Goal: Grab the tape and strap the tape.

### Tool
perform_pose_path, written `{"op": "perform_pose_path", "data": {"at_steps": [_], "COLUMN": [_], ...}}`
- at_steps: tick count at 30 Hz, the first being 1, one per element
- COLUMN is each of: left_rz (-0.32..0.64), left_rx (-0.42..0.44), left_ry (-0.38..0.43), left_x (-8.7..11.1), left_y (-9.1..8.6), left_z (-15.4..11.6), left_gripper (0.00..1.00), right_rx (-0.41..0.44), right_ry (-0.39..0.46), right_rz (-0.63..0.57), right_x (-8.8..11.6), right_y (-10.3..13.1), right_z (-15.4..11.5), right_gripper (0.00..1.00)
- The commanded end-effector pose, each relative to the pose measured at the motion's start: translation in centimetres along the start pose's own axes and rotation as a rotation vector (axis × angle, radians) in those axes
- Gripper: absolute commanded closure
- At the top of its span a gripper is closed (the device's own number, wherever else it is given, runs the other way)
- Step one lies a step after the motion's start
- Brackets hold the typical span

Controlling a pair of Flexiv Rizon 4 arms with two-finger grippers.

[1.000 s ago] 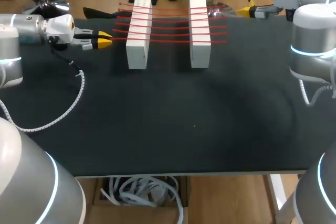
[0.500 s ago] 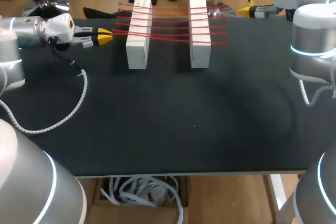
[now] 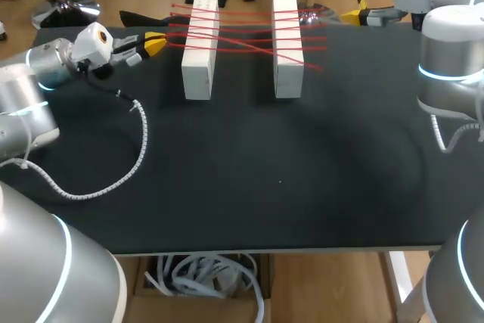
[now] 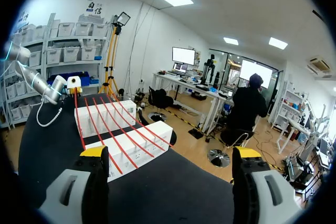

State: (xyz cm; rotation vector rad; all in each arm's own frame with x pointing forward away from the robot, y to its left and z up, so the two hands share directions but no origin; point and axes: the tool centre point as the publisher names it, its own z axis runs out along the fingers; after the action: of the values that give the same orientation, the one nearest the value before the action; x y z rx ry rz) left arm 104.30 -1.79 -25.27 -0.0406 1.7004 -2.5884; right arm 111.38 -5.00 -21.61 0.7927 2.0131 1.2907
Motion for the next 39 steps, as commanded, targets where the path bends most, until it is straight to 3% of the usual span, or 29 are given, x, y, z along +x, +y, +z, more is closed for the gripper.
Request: {"op": "perform_pose_path", "data": {"at_steps": [1,5,6,14,21,29,39], "left_rz": [0.004,-0.016,-0.023,-0.071,-0.021,-0.037,-0.037], "left_rx": [-0.006,-0.033,-0.001,0.004,0.027,0.037,0.037], "left_ry": [0.004,0.006,-0.005,-0.050,-0.010,0.053,0.053], "left_x": [0.3,0.7,0.8,1.6,1.7,1.8,1.8], "left_y": [-1.6,-2.9,-3.1,-4.5,-6.3,-6.7,-6.7], "left_z": [1.0,1.6,1.7,2.2,2.8,3.2,3.2], "left_gripper": [1.00,1.00,1.00,1.00,1.00,1.00,1.00], "right_rx": [0.000,0.000,0.000,0.000,0.000,0.000,0.000], "right_ry": [0.000,0.000,0.000,0.000,0.000,0.000,0.000], "right_rz": [0.000,0.000,0.000,0.000,0.000,0.000,0.000], "right_x": [0.0,0.0,0.0,0.0,0.0,0.0,0.0], "right_y": [0.0,0.0,0.0,0.0,0.0,0.0,0.0], "right_z": [0.0,0.0,0.0,0.0,0.0,0.0,0.0], "right_gripper": [0.00,0.00,0.00,0.00,0.00,0.00,0.00]}}
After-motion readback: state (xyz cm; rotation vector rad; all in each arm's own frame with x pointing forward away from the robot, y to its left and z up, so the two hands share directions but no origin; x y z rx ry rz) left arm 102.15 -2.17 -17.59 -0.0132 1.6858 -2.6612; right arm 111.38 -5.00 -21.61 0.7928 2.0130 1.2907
